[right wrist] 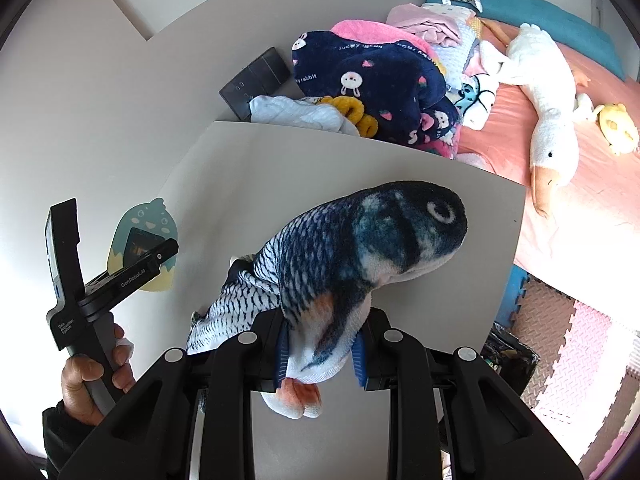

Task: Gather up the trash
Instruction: 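Carry the card and fish plush over the black trash bin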

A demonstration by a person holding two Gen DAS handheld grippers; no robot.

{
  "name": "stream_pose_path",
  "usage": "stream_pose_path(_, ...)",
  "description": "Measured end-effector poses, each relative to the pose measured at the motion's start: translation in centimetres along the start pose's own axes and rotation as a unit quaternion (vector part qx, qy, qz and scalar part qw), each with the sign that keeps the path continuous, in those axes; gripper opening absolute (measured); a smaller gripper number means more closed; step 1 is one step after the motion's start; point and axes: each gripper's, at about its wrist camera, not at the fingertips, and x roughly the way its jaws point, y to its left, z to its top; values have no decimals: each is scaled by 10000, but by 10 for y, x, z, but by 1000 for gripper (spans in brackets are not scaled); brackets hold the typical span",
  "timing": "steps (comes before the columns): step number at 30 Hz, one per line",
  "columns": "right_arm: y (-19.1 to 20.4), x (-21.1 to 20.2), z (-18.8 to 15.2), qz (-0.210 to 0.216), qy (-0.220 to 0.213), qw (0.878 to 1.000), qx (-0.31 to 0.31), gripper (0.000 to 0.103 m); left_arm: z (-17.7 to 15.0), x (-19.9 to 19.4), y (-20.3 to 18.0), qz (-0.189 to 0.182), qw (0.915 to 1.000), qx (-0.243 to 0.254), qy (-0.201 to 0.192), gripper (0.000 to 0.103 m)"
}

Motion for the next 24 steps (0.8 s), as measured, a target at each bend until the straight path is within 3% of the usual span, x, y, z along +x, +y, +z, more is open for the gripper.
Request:
stream_pose_path(12, -40, -46, -36, 17, -248, 9997, 87, 27, -35, -57, -49, -301, 9991, 256, -174, 62)
stream_pose_path(24, -86, -97, -70, -160, -485, 9986, 136, 27, -61, -88, -113, -683, 9955, 621, -213, 63)
